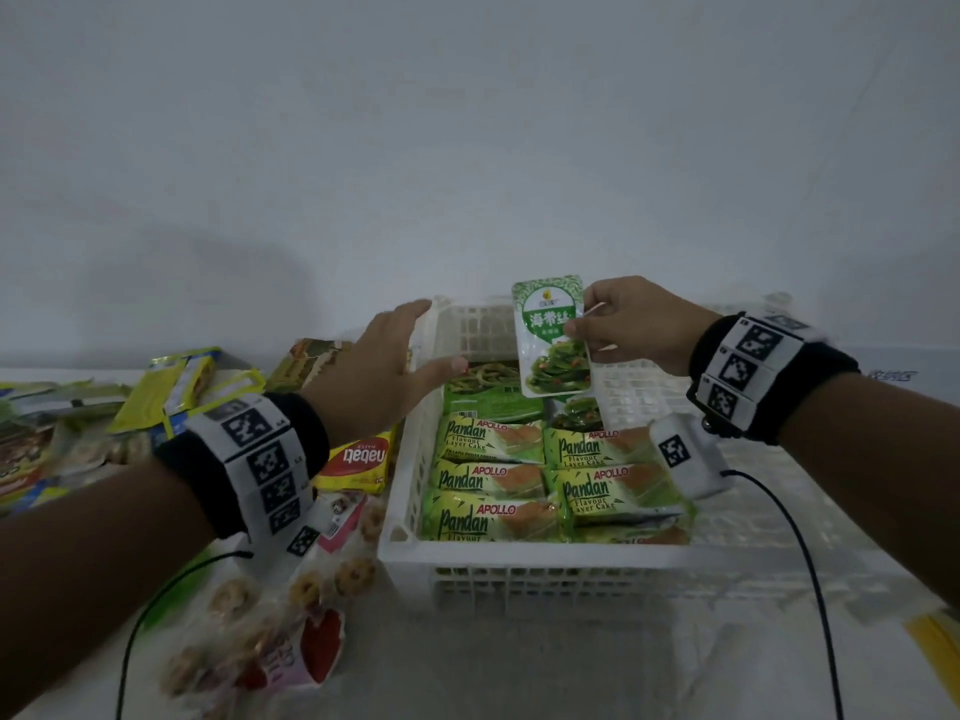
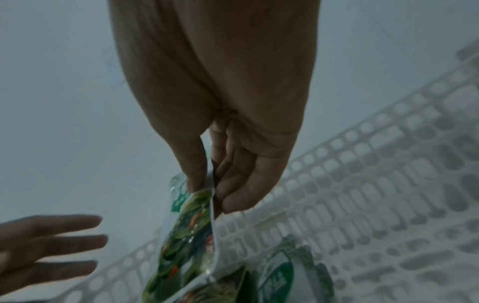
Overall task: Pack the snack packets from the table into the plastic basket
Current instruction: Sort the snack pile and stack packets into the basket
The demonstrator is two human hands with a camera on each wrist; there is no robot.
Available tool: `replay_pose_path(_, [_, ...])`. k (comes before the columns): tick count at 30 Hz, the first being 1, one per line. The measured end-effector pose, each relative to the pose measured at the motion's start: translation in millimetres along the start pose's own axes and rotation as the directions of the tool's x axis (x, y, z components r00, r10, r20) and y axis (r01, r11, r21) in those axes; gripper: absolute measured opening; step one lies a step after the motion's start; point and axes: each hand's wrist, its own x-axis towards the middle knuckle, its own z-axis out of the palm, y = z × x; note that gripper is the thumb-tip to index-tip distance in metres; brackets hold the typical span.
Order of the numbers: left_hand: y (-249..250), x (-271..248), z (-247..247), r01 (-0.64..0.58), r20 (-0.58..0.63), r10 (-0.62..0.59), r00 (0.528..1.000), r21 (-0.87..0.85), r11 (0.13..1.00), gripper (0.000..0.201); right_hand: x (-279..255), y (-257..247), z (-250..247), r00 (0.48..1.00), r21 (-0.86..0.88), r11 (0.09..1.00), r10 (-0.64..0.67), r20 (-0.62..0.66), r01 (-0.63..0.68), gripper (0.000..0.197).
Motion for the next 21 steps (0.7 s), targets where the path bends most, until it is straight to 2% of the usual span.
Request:
replay_pose_path(5, [-11.3,-12.3,20.2,0.105,0.08,-0.101,0.992,-0.054,0.993,0.091,10.1,15.9,-6.1,0.991,-0.098,0.987,0.127,-0.038,-0.131,0.015])
replay_pose_path(9, [-12.9,-16.3,31.8,0.101,0.118,-0.096,0.988,-0.032,0.994,0.086,13.7,23.8,-7.7,0.98,-0.199,0.96,0.195,-0.041,-0.199,0.016])
replay_pose_path(14, [-9.6,-16.6,31.0,0.096,0.139,-0.1,0.985,0.032,0.995,0.072,17.5,31.1,-12.0,0.971,-0.233,0.943,0.232,-0.058,-0.239,0.018])
replay_pose_path(21, [-5.0,-16.5,32.5,0.121,0.12,-0.12,0.986,0.002,0.993,0.066,18.7,33.7,-7.1,0.969,-0.275,0.93,0.247,-0.032,-0.246,0.027])
